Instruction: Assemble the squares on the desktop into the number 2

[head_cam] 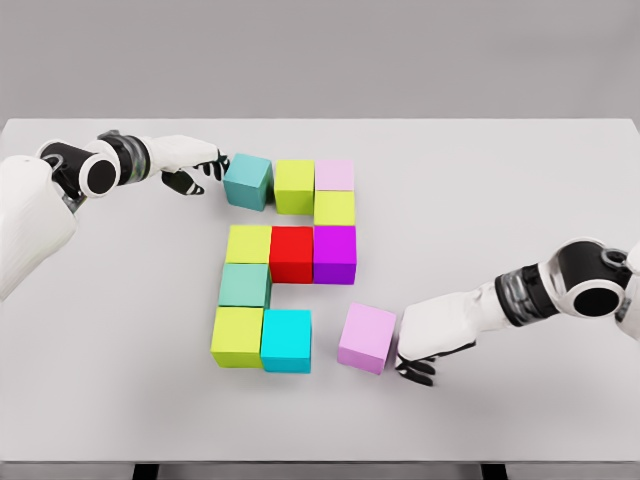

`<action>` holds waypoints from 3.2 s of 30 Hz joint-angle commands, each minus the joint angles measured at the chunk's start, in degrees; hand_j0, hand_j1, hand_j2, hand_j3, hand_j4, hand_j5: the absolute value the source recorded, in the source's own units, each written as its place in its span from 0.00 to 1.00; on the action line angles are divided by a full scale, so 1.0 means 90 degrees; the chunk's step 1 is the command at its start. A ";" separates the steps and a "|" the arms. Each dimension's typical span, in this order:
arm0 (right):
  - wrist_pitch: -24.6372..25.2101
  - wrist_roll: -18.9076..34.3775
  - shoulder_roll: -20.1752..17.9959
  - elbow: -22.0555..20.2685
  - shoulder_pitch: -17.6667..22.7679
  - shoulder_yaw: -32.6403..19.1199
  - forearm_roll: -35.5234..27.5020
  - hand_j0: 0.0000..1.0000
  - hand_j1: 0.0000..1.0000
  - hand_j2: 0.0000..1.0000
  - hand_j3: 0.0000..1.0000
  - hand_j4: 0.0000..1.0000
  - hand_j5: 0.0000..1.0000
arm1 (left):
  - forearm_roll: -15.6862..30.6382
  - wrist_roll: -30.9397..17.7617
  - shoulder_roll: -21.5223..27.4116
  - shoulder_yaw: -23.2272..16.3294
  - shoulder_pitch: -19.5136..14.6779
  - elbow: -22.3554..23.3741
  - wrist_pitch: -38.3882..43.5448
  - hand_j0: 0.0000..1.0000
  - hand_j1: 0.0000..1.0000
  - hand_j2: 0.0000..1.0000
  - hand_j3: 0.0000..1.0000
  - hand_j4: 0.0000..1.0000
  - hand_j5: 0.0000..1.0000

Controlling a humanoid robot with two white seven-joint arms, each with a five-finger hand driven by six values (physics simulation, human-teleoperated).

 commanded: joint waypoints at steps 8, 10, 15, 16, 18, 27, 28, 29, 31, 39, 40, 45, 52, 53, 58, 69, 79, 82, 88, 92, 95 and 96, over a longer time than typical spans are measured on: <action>0.0012 0.0000 0.0109 0.0116 -0.0088 -0.0004 -0.0033 0.16 0.16 0.16 0.16 0.16 0.16 | 0.0102 0.0002 0.0026 0.0004 0.0020 -0.0102 -0.0033 0.63 0.63 0.63 0.63 0.63 0.63; 0.0012 0.0000 0.0119 0.0165 -0.0098 -0.0014 -0.0024 0.16 0.16 0.16 0.16 0.16 0.16 | 0.0102 0.0002 0.0026 0.0004 0.0020 -0.0102 -0.0071 0.63 0.63 0.63 0.63 0.63 0.63; 0.0012 0.0000 0.0285 0.0214 -0.0176 -0.0014 -0.0014 0.16 0.16 0.16 0.16 0.16 0.16 | 0.0151 0.0002 0.0045 0.0004 0.0029 -0.0102 -0.0120 0.63 0.63 0.63 0.63 0.63 0.63; 0.0012 0.0000 0.0295 0.0214 -0.0176 -0.0014 -0.0014 0.16 0.16 0.16 0.16 0.16 0.16 | 0.0161 0.0002 0.0055 -0.0005 0.0029 -0.0112 -0.0130 0.63 0.63 0.63 0.63 0.63 0.63; 0.0012 0.0000 0.0295 0.0214 -0.0195 -0.0014 -0.0004 0.16 0.16 0.16 0.16 0.16 0.16 | 0.0161 0.0002 0.0055 0.0004 0.0029 -0.0102 -0.0130 0.63 0.63 0.63 0.63 0.63 0.63; 0.0012 0.0000 0.0393 0.0204 -0.0273 -0.0014 -0.0004 0.16 0.16 0.16 0.16 0.16 0.16 | 0.0141 0.0002 0.0075 0.0014 0.0029 -0.0082 -0.0101 0.65 0.65 0.65 0.65 0.65 0.65; 0.0012 0.0000 0.0393 0.0204 -0.0264 -0.0014 -0.0004 0.16 0.16 0.16 0.16 0.16 0.16 | 0.0141 0.0002 0.0075 0.0014 0.0029 -0.0082 -0.0101 0.65 0.65 0.65 0.65 0.65 0.65; 0.0012 0.0000 0.0393 0.0204 -0.0273 -0.0014 -0.0004 0.16 0.16 0.16 0.16 0.16 0.16 | 0.0131 0.0002 0.0075 0.0014 0.0020 -0.0082 -0.0101 0.65 0.65 0.65 0.65 0.65 0.65; 0.0012 0.0000 0.0402 0.0204 -0.0303 -0.0014 -0.0004 0.16 0.16 0.16 0.16 0.16 0.16 | 0.0102 0.0002 0.0045 0.0014 0.0000 -0.0034 -0.0101 0.65 0.65 0.65 0.65 0.65 0.65; 0.0012 0.0000 0.0461 0.0194 -0.0351 -0.0014 -0.0004 0.16 0.16 0.16 0.16 0.16 0.16 | 0.0063 0.0002 -0.0023 0.0034 -0.0010 -0.0014 -0.0052 0.64 0.64 0.64 0.64 0.64 0.64; 0.0012 0.0000 0.0461 0.0194 -0.0352 -0.0014 -0.0004 0.16 0.16 0.16 0.16 0.16 0.16 | 0.0063 0.0002 -0.0023 0.0043 -0.0010 -0.0014 -0.0052 0.64 0.64 0.64 0.64 0.64 0.64; 0.0012 0.0000 0.0393 0.0350 -0.0352 -0.0014 0.0006 0.16 0.16 0.16 0.16 0.16 0.16 | 0.0053 0.0002 -0.0072 0.0063 -0.0020 -0.0014 -0.0042 0.63 0.63 0.63 0.63 0.63 0.63; 0.0012 0.0000 0.0451 0.0614 -0.0342 -0.0014 0.0016 0.16 0.16 0.16 0.16 0.16 0.16 | 0.0043 0.0002 -0.0091 0.0073 -0.0020 -0.0004 -0.0042 0.63 0.63 0.63 0.63 0.63 0.63; 0.0012 0.0000 0.0461 0.0624 -0.0342 -0.0014 0.0025 0.16 0.16 0.16 0.16 0.16 0.16 | 0.0043 0.0002 -0.0101 0.0073 -0.0020 -0.0004 -0.0042 0.63 0.63 0.63 0.63 0.63 0.63; 0.0012 0.0000 0.0471 0.0634 -0.0342 -0.0014 0.0025 0.16 0.16 0.16 0.16 0.16 0.16 | 0.0043 0.0002 -0.0121 0.0073 -0.0020 -0.0004 -0.0042 0.63 0.63 0.63 0.63 0.63 0.63; 0.0012 0.0000 0.0695 0.0673 -0.0391 -0.0014 0.0025 0.16 0.16 0.16 0.16 0.16 0.16 | 0.0073 0.0002 0.0016 0.0102 0.0000 -0.0004 -0.0042 0.64 0.64 0.64 0.64 0.64 0.64; 0.0012 0.0000 0.0705 0.0663 -0.0400 -0.0014 0.0025 0.16 0.16 0.16 0.16 0.16 0.16 | 0.1615 0.0002 0.2017 0.0659 0.0517 -0.1947 -0.0890 1.00 1.00 1.00 1.00 1.00 1.00; 0.0012 0.0000 0.0705 0.0663 -0.0439 -0.0014 0.0025 0.16 0.16 0.16 0.16 0.16 0.16 | 0.1772 0.0277 0.2350 0.0668 0.0888 -0.2162 -0.2444 1.00 1.00 1.00 1.00 1.00 1.00; 0.0012 0.0000 0.0715 0.0663 -0.0469 -0.0014 0.0025 0.16 0.16 0.16 0.16 0.16 0.16 | 0.1733 0.0824 0.2741 0.1195 0.1465 -0.2475 -0.3404 1.00 1.00 1.00 1.00 1.00 1.00; 0.0012 0.0000 0.0852 0.0663 -0.0479 -0.0014 0.0025 0.16 0.16 0.16 0.16 0.16 0.16 | 0.1723 0.1078 0.2819 0.1215 0.1514 -0.2475 -0.3404 1.00 1.00 1.00 1.00 1.00 1.00; 0.0012 0.0000 0.0861 0.0663 -0.0488 -0.0014 0.0025 0.16 0.16 0.16 0.16 0.16 0.16 | 0.1723 0.1078 0.2819 0.1215 0.1514 -0.2465 -0.3404 1.00 1.00 1.00 1.00 1.00 1.00; 0.0012 0.0000 0.0861 0.0663 -0.0488 -0.0014 0.0025 0.16 0.16 0.16 0.16 0.16 0.16 | 0.1723 0.1078 0.2819 0.1215 0.1514 -0.2465 -0.3404 1.00 1.00 1.00 1.00 1.00 1.00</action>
